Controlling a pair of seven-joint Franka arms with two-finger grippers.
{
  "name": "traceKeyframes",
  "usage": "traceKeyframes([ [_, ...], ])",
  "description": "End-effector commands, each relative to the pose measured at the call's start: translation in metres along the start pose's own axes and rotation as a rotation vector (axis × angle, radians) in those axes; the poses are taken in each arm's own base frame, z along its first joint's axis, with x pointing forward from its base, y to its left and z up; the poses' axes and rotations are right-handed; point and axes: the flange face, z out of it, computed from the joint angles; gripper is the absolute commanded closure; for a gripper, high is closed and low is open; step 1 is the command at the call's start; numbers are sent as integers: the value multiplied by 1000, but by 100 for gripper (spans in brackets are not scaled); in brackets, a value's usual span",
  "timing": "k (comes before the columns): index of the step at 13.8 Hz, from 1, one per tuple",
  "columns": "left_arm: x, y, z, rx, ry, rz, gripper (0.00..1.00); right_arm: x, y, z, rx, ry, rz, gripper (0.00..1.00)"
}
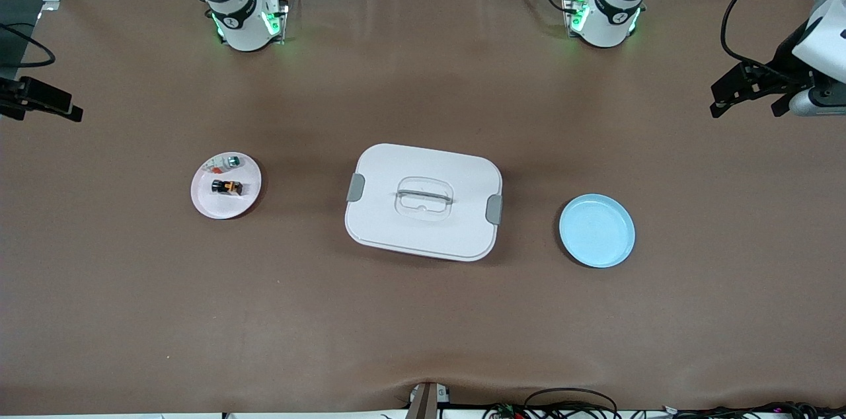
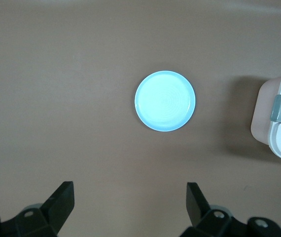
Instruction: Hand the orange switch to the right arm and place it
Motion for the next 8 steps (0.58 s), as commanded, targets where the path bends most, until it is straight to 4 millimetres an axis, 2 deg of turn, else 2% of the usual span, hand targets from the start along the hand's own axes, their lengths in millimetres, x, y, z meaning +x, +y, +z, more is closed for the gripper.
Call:
traceKeyframes([
  [1, -1, 0, -1, 4, 0, 17, 0, -7, -2, -8, 18, 9, -1, 0],
  [2, -1, -1, -1, 4, 0, 16, 0, -7, -1, -9, 17, 12, 1, 0],
  [4, -1, 0, -1, 4, 0, 17, 0, -6, -14, -8, -1, 10, -21, 0],
  [6, -1, -1, -1, 4, 0, 16, 0, -9, -23, -23, -21, 43, -31, 0],
  [7, -1, 0, -1, 4, 0, 17, 0, -11, -24, -26, -19, 46, -31, 0],
  [8, -1, 0, -1, 4, 0, 17, 0, -14, -14, -26, -4, 35, -17, 0],
])
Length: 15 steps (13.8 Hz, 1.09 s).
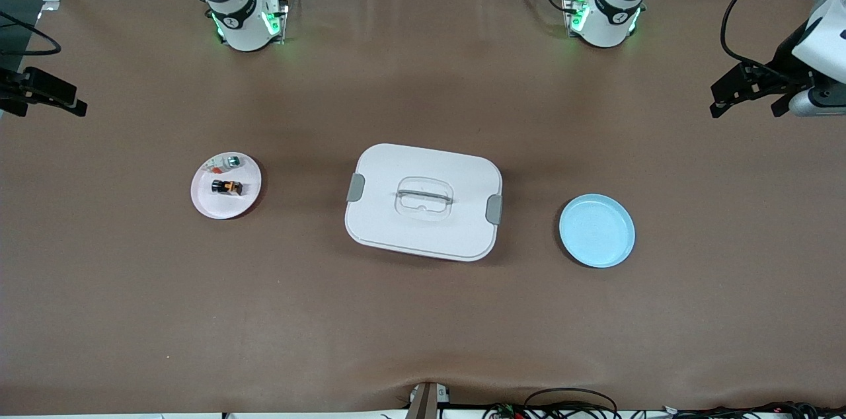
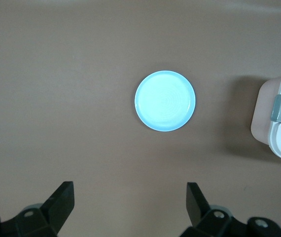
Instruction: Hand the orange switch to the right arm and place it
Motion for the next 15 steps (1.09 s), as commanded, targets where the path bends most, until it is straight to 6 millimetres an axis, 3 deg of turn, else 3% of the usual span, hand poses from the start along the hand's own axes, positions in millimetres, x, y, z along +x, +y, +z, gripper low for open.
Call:
traceKeyframes([
  [1, -1, 0, -1, 4, 1, 17, 0, -9, 11, -13, 8, 8, 26, 0],
  [8, -1, 1, -1, 2, 1, 19, 0, -12, 15, -19, 17, 39, 32, 0],
  [10, -1, 1, -1, 2, 1, 19, 0, -13, 8, -21, 14, 61, 17, 0],
  [15, -1, 1, -1, 4, 1, 19, 0, -24, 10, -15, 13, 96, 21, 0],
])
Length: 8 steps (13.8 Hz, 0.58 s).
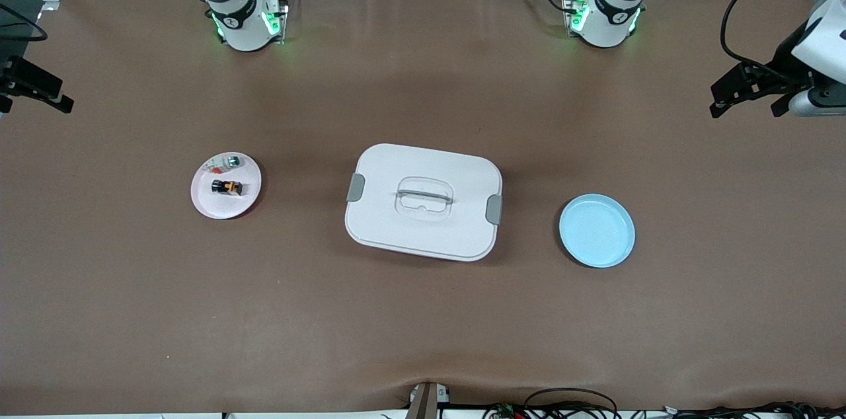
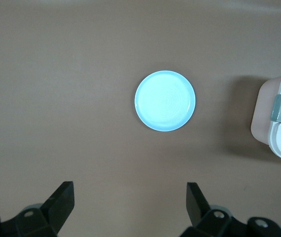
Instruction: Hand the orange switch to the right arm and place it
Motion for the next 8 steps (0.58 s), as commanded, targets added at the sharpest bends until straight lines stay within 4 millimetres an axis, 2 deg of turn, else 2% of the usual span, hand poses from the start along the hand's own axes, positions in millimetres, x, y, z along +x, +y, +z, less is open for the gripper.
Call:
traceKeyframes([
  [1, -1, 0, -2, 4, 3, 18, 0, -13, 6, -2, 7, 16, 12, 0],
  [8, -1, 1, -3, 2, 4, 20, 0, -13, 6, -1, 7, 8, 14, 0],
])
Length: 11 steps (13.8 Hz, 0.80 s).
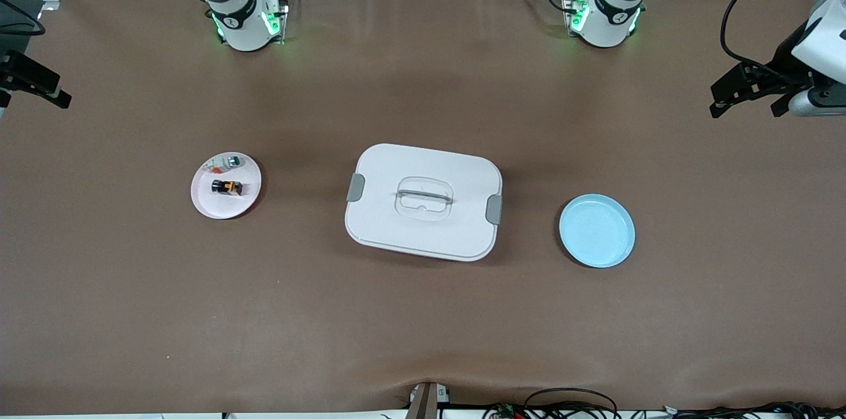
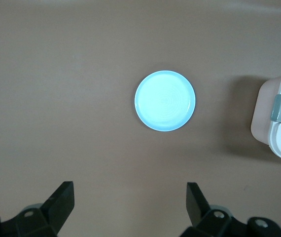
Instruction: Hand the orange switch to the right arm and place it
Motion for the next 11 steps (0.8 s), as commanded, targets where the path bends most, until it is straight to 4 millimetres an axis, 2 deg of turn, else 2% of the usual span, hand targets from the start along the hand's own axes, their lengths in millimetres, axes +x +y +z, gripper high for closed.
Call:
traceKeyframes([
  [1, -2, 3, -2, 2, 3, 23, 0, -5, 0, -2, 3, 10, 2, 0],
  [11, -3, 8, -5, 3, 6, 32, 0, -12, 0, -12, -3, -13, 3, 0],
])
